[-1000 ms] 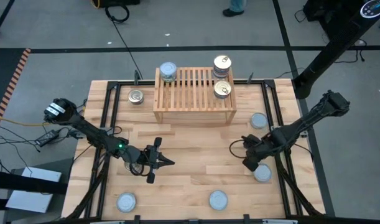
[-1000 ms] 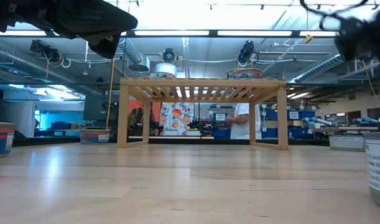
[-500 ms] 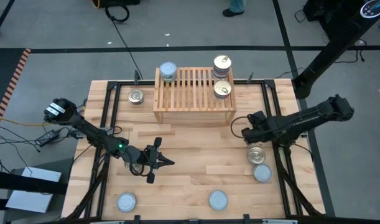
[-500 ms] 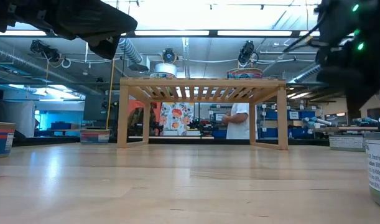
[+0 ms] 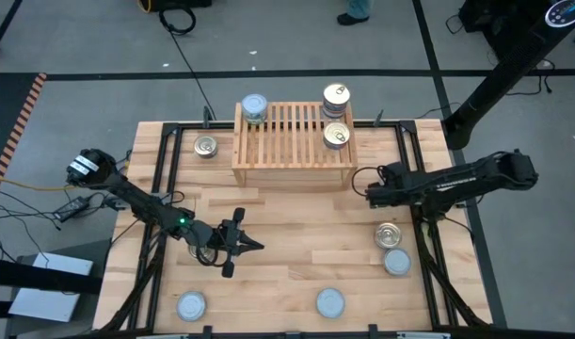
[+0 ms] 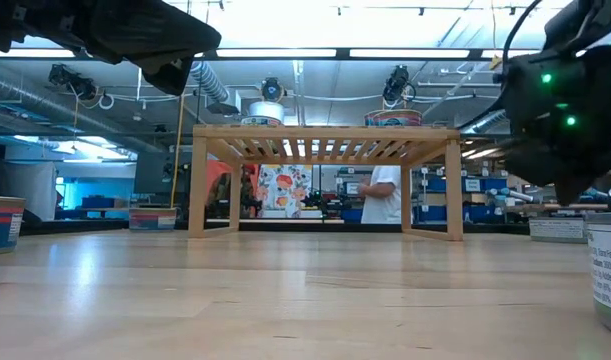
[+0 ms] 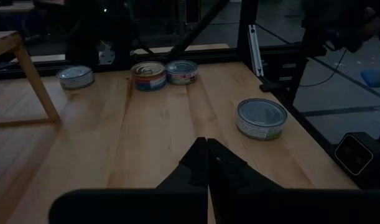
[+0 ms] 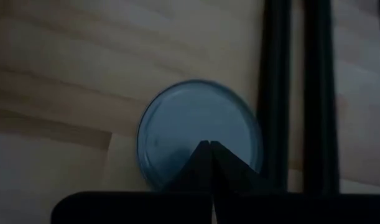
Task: Stack canned seafood by type on shelf
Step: Put the green tuna can on the shelf
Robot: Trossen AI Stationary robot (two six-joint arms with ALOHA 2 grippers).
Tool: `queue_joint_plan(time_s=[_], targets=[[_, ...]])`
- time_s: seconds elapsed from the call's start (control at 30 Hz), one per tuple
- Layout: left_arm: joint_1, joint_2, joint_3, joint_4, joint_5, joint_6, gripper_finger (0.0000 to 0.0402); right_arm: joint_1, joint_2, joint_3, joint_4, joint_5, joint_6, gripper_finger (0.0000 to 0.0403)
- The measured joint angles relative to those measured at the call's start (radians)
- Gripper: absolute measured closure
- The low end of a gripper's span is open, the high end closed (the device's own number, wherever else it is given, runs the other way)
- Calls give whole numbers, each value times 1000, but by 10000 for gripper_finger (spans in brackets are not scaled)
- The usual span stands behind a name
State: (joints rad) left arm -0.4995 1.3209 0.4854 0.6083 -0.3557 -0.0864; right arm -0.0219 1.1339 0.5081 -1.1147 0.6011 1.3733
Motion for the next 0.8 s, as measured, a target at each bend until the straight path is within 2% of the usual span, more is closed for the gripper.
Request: queue_joint_plan(time_s=[0.47,0.8], targets=[[0,0,0,0,0,0,401,-5,-4,-33,162,-191,-172,401],[0,0,0,1,0,0,401,110,3,66,277,-403,-235,400]])
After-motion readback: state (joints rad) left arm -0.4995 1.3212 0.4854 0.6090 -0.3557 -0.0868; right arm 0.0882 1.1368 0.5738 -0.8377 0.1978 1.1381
